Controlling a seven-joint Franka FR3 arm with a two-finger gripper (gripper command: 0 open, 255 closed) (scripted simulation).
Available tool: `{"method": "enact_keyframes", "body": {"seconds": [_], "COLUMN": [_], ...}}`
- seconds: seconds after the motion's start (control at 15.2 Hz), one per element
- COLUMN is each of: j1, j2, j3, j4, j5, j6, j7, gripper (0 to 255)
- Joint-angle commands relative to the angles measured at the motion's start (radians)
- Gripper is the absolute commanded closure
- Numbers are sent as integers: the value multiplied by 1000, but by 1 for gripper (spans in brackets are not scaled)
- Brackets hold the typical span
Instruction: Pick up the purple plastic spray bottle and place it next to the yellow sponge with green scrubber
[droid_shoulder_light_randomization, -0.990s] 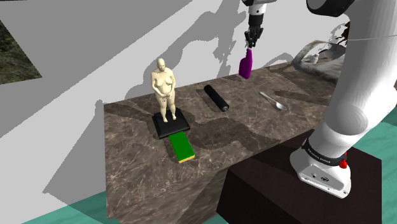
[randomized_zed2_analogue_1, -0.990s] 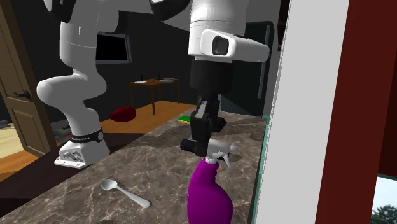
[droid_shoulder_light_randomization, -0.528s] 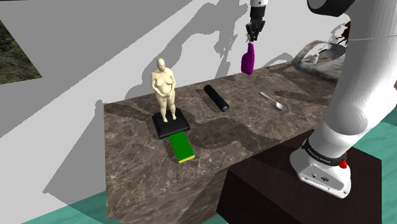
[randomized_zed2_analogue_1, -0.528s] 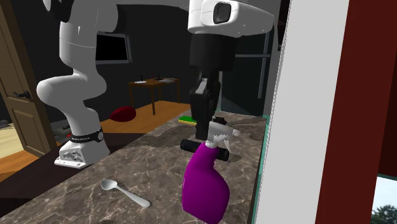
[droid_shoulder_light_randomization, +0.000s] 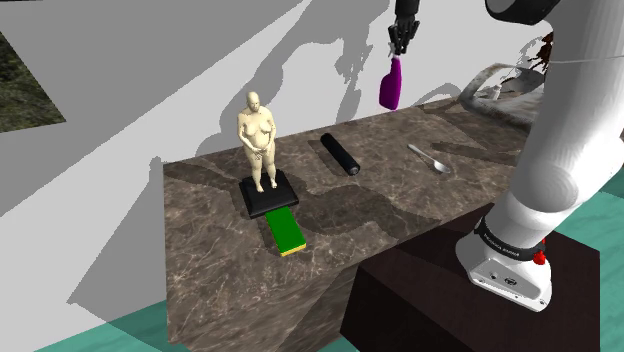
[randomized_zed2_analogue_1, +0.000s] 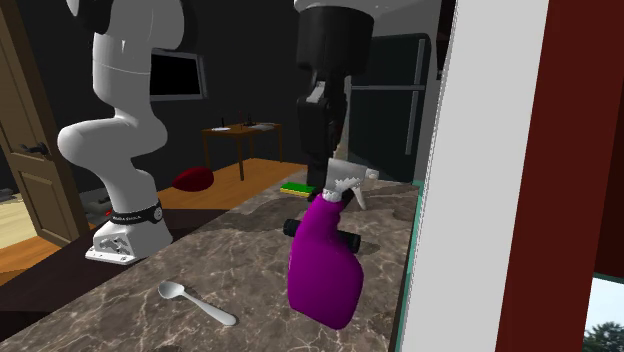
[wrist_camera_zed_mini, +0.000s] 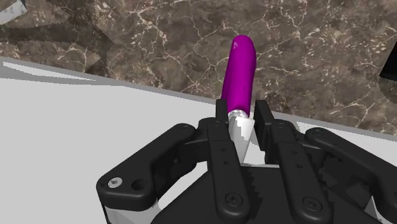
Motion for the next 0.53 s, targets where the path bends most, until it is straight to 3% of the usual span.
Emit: {"method": "enact_keyframes", "body": {"seconds": [0.0, 0.46], "j1": [31, 149], "j2": [-56, -275], "j3": [4, 50], "j4": [-72, -351], "j5": [-19, -89], "j6": [17, 80], "j7": [30, 191], "gripper": [255, 255]}}
